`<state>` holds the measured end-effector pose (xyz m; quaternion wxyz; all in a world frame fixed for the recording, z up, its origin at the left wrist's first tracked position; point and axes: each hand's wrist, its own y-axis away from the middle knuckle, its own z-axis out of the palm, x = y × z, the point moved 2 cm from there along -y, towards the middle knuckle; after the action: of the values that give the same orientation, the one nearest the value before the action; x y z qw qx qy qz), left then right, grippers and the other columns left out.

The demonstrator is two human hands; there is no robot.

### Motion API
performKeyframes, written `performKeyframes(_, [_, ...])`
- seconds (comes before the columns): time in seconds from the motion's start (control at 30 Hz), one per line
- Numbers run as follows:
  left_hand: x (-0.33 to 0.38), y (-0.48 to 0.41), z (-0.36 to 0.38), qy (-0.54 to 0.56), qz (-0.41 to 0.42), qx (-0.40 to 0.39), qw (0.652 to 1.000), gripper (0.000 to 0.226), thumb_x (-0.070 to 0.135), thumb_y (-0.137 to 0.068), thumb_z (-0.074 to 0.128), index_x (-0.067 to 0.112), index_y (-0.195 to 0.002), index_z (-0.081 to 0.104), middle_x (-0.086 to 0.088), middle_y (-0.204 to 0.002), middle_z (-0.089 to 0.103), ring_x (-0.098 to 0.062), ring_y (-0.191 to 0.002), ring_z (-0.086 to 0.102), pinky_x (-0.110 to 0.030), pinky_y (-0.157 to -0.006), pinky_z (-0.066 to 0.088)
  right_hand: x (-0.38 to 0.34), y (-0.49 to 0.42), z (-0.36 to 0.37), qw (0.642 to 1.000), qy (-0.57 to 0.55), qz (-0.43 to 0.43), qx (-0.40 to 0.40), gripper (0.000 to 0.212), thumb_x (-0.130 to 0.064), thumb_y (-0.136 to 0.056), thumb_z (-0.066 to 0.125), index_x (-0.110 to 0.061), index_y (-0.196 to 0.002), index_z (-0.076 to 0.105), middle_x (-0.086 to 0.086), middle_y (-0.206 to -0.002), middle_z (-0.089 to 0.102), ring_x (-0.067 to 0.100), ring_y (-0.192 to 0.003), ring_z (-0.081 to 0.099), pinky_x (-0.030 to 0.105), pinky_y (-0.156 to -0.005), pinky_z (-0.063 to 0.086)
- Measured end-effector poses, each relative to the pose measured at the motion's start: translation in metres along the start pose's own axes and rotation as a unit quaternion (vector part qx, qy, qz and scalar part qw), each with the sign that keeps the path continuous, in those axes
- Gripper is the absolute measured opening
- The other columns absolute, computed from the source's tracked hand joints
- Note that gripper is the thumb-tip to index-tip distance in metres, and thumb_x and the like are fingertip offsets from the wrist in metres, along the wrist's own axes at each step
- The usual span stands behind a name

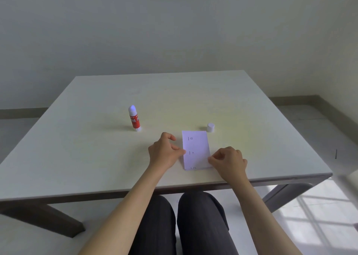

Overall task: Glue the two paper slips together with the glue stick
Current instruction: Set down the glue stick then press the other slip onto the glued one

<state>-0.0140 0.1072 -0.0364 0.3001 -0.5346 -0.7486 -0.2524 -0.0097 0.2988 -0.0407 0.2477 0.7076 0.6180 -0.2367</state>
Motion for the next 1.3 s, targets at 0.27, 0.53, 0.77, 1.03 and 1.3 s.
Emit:
performKeyframes(0.27, [0.001,0.001,0.006,-0.074,0.044,0.012,0.996,0.05,0.031,-0.073,0.073,0.016,-0.111,0.044,0.008,-0.081,0.074,-0.015,-0.086,0.065,-0.028,-0.076,0.034,0.002,0.0,0.007,0.998,0.046,-0.028,0.019,0.008,-0.021,-0.073,0.065,-0.017,-0.069,0.059,-0.006,-0.085,0.048,0.021,-0.087,0.041,0.031,-0.073,0.023])
performKeyframes(0.53, [0.001,-0.004,0.003,-0.196,0.216,-0.09,0.952,0.06,0.032,-0.086,0.063,0.026,-0.141,0.039,0.005,-0.146,0.044,-0.021,-0.14,0.03,-0.036,-0.108,0.026,0.002,0.005,0.01,0.968,0.177,-0.175,-0.033,0.055,-0.021,-0.09,0.045,-0.039,-0.141,0.032,-0.011,-0.157,0.019,0.022,-0.144,0.014,0.049,-0.111,0.012])
performKeyframes(0.77, [-0.021,-0.018,-0.02,-0.28,0.207,-0.205,0.915,0.066,0.05,-0.09,0.051,0.033,-0.148,0.025,0.018,-0.159,0.012,-0.016,-0.149,-0.005,-0.052,-0.117,-0.008,-0.013,0.007,0.033,0.935,0.242,-0.247,-0.076,0.05,-0.029,-0.099,0.026,-0.034,-0.148,0.016,-0.015,-0.159,0.01,0.021,-0.149,-0.002,0.063,-0.11,-0.013])
performKeyframes(1.03, [-0.052,-0.02,-0.045,-0.227,0.168,-0.228,0.932,0.091,0.06,-0.078,0.06,0.035,-0.151,0.011,0.027,-0.157,0.002,-0.012,-0.147,-0.015,-0.052,-0.116,-0.015,-0.037,0.014,0.054,0.92,0.271,-0.272,-0.077,0.053,-0.038,-0.1,0.019,-0.029,-0.15,0.006,-0.011,-0.161,0.002,0.024,-0.148,-0.009,0.061,-0.109,-0.018])
performKeyframes(1.3, [-0.06,-0.022,-0.042,-0.194,0.175,-0.225,0.939,0.093,0.065,-0.074,0.059,0.038,-0.15,0.013,0.027,-0.157,0.004,-0.01,-0.147,-0.015,-0.049,-0.114,-0.018,-0.055,0.002,0.056,0.904,0.259,-0.296,-0.169,0.075,-0.069,-0.086,0.002,-0.031,-0.15,0.001,-0.017,-0.16,-0.001,0.014,-0.146,-0.016,0.055,-0.107,-0.028])
